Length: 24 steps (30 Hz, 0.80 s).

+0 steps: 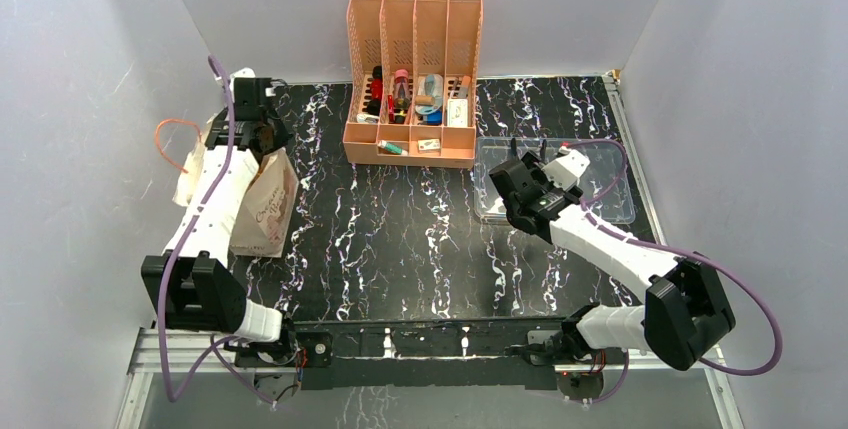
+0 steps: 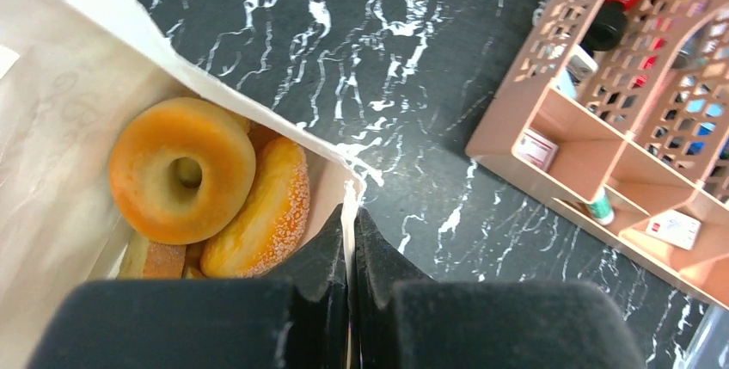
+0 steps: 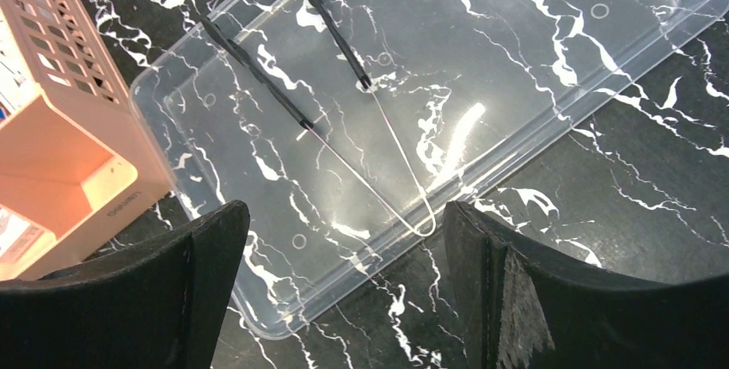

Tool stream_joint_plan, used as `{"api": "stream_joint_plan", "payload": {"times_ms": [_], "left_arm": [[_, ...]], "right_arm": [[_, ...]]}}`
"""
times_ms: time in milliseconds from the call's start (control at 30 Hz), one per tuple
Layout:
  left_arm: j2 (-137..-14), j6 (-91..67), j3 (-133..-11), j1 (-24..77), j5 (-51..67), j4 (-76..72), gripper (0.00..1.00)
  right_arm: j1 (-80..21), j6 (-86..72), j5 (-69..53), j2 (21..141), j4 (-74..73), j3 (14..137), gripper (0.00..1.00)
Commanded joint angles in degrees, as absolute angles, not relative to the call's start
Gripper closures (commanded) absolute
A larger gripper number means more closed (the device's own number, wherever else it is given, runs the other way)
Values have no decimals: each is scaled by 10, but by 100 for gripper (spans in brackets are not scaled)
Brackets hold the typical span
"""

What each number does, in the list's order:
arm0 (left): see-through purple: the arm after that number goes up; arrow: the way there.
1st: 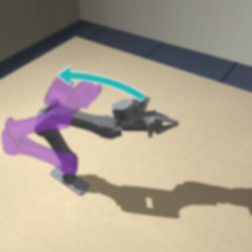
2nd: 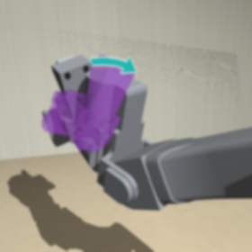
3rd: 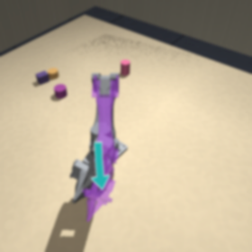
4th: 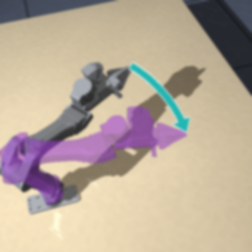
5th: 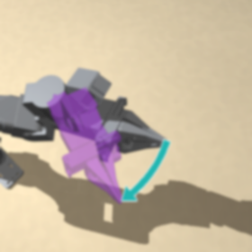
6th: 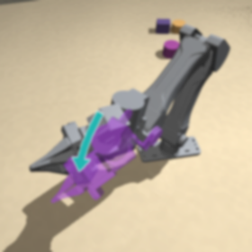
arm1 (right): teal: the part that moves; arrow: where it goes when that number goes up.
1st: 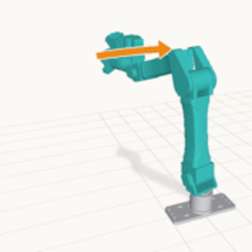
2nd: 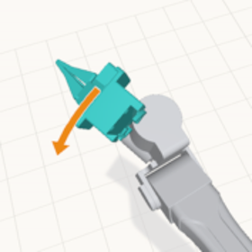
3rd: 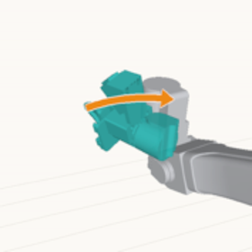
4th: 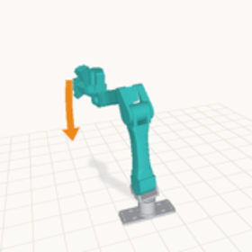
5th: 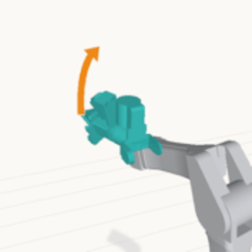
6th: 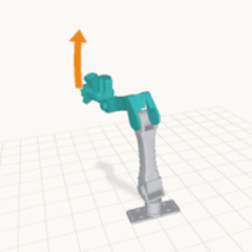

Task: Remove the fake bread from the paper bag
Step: Move the paper bag to the center of the board.

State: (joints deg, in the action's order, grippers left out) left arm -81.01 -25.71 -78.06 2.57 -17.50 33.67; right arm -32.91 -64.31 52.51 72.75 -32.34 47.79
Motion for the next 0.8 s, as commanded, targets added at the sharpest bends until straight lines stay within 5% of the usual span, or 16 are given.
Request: {"api": "stream_joint_plan", "payload": {"times_ms": [0,300,767], "left_arm": [[-815,-256,-820,55,-155,326,100],[-831,-267,-838,82,-137,322,100],[-852,-273,-846,110,-97,310,100]], "right_arm": [[-331,-558,545,704,-242,456,17],[-328,-513,535,742,-216,455,7],[-287,-463,528,792,-201,458,4]]}}
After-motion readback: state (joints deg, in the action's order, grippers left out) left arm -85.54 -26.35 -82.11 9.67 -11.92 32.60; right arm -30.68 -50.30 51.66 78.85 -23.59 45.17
